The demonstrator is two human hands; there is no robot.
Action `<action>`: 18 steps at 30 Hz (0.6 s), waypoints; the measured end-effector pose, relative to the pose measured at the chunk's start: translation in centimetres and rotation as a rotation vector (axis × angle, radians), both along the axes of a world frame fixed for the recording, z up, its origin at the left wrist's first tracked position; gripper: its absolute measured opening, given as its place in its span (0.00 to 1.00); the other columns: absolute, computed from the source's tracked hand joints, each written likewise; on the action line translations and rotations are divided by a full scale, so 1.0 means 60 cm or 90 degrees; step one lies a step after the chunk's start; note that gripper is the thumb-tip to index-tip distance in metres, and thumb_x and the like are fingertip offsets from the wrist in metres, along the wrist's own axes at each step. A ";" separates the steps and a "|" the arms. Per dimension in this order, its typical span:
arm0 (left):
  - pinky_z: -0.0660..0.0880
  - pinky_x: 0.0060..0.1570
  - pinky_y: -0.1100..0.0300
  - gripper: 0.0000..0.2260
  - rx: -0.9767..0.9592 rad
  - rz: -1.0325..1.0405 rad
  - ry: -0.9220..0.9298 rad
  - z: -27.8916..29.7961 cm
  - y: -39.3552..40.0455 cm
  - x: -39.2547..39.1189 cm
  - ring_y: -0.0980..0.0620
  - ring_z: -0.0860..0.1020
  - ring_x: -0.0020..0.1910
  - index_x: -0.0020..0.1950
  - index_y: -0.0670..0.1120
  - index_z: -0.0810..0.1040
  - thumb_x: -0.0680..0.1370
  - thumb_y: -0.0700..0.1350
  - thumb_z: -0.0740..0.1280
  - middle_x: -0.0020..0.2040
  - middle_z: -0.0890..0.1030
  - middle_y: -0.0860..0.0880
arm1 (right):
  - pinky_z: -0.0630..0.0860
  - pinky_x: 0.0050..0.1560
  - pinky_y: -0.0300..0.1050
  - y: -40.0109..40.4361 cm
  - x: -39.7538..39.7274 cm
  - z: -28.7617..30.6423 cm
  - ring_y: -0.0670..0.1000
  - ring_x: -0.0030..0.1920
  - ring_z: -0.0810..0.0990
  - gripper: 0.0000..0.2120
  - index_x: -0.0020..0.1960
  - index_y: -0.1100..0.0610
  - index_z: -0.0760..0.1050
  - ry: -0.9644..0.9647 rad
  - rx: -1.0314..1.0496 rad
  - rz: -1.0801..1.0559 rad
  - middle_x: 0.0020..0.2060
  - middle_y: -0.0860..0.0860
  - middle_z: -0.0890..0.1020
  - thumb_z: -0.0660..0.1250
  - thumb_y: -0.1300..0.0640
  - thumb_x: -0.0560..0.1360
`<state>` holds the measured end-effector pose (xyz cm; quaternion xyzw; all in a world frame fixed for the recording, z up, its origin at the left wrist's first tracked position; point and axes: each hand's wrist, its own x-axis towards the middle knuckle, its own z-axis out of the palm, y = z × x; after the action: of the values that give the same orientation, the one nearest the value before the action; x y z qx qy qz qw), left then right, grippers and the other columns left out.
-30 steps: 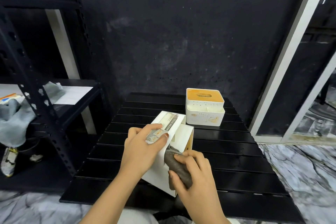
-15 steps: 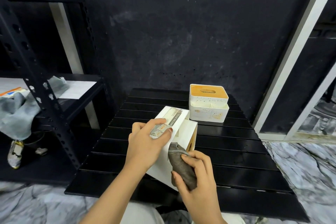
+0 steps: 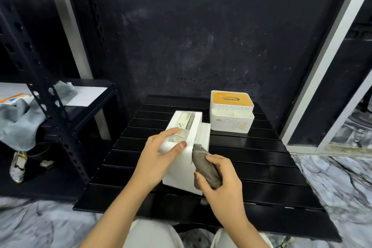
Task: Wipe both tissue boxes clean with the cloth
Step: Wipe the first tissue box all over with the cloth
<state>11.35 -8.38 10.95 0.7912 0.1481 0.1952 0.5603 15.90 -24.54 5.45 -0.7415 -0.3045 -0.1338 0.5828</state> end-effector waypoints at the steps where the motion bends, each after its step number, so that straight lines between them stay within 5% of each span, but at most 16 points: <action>1: 0.70 0.52 0.74 0.18 -0.006 -0.002 -0.004 -0.003 0.003 0.002 0.63 0.72 0.58 0.61 0.63 0.75 0.71 0.58 0.71 0.61 0.73 0.58 | 0.77 0.51 0.50 0.001 0.001 -0.002 0.48 0.55 0.76 0.19 0.55 0.36 0.68 0.006 0.001 0.004 0.54 0.37 0.74 0.67 0.45 0.66; 5: 0.74 0.61 0.52 0.23 -0.032 -0.008 -0.012 -0.012 0.014 0.005 0.58 0.75 0.60 0.56 0.67 0.76 0.62 0.66 0.69 0.62 0.76 0.59 | 0.78 0.51 0.52 0.002 0.003 -0.018 0.50 0.57 0.76 0.20 0.56 0.34 0.66 -0.001 0.005 0.007 0.56 0.36 0.72 0.68 0.46 0.67; 10: 0.76 0.59 0.52 0.22 -0.055 -0.015 -0.010 -0.010 0.017 0.006 0.57 0.76 0.58 0.57 0.65 0.77 0.64 0.63 0.74 0.61 0.77 0.58 | 0.79 0.49 0.53 -0.001 0.007 -0.033 0.51 0.58 0.76 0.22 0.57 0.33 0.65 0.009 0.011 0.023 0.58 0.34 0.70 0.68 0.46 0.67; 15: 0.76 0.59 0.54 0.20 -0.068 -0.014 -0.010 -0.009 0.016 0.006 0.57 0.76 0.58 0.57 0.64 0.77 0.66 0.62 0.73 0.61 0.76 0.57 | 0.75 0.54 0.40 -0.006 0.002 -0.038 0.47 0.59 0.75 0.23 0.55 0.30 0.62 0.006 0.010 0.029 0.58 0.32 0.69 0.68 0.45 0.65; 18: 0.76 0.58 0.54 0.23 -0.077 -0.019 -0.010 -0.009 0.017 0.006 0.57 0.77 0.58 0.55 0.65 0.78 0.61 0.65 0.72 0.61 0.77 0.57 | 0.77 0.53 0.43 -0.007 0.004 -0.037 0.48 0.58 0.76 0.23 0.55 0.31 0.63 0.011 0.008 0.035 0.57 0.34 0.70 0.69 0.46 0.65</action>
<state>11.70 -7.34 10.44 0.7564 0.1435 0.1834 0.6112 16.14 -24.96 3.23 -0.7304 -0.3186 -0.1132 0.5935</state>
